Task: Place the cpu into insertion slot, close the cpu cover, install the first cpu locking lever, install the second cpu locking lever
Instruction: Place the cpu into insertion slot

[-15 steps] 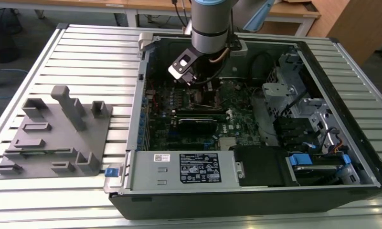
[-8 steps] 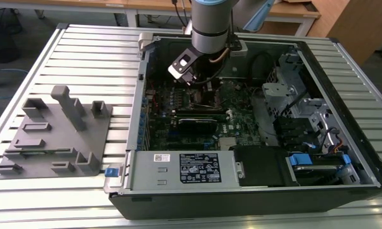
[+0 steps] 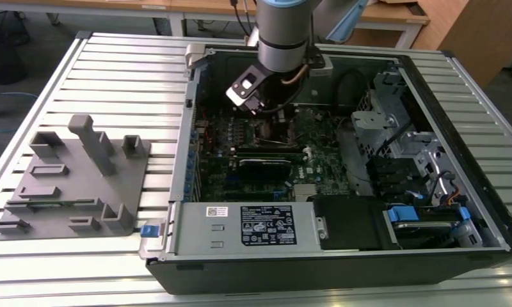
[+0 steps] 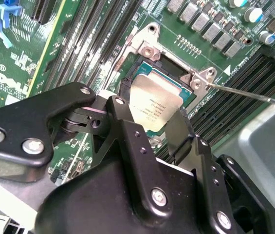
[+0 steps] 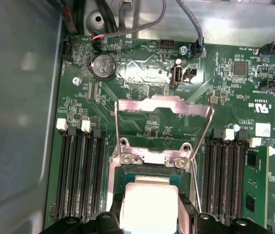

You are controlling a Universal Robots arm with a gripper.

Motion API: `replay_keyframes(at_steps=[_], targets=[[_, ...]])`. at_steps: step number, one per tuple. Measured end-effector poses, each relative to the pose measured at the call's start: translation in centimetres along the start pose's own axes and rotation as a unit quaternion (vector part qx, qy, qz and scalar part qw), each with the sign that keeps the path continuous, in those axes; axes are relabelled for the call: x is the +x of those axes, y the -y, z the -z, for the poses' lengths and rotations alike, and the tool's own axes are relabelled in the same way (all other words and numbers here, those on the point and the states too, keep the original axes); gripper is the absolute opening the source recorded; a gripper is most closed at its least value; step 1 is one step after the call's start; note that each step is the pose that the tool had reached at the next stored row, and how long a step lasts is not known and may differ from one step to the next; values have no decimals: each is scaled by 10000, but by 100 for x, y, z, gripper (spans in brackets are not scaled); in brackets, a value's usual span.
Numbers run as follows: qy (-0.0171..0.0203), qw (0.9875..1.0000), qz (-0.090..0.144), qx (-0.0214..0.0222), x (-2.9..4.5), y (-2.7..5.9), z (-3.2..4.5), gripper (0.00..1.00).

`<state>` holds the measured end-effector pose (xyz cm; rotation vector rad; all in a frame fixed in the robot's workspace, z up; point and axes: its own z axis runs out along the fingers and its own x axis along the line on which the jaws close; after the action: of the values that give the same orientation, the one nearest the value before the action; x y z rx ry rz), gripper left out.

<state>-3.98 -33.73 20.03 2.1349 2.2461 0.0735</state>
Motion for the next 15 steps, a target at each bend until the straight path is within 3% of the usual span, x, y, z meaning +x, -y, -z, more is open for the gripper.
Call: replay_keyframes(at_steps=[15], targets=[[1, 10000, -16, 5, -1, -9, -21, 53]])
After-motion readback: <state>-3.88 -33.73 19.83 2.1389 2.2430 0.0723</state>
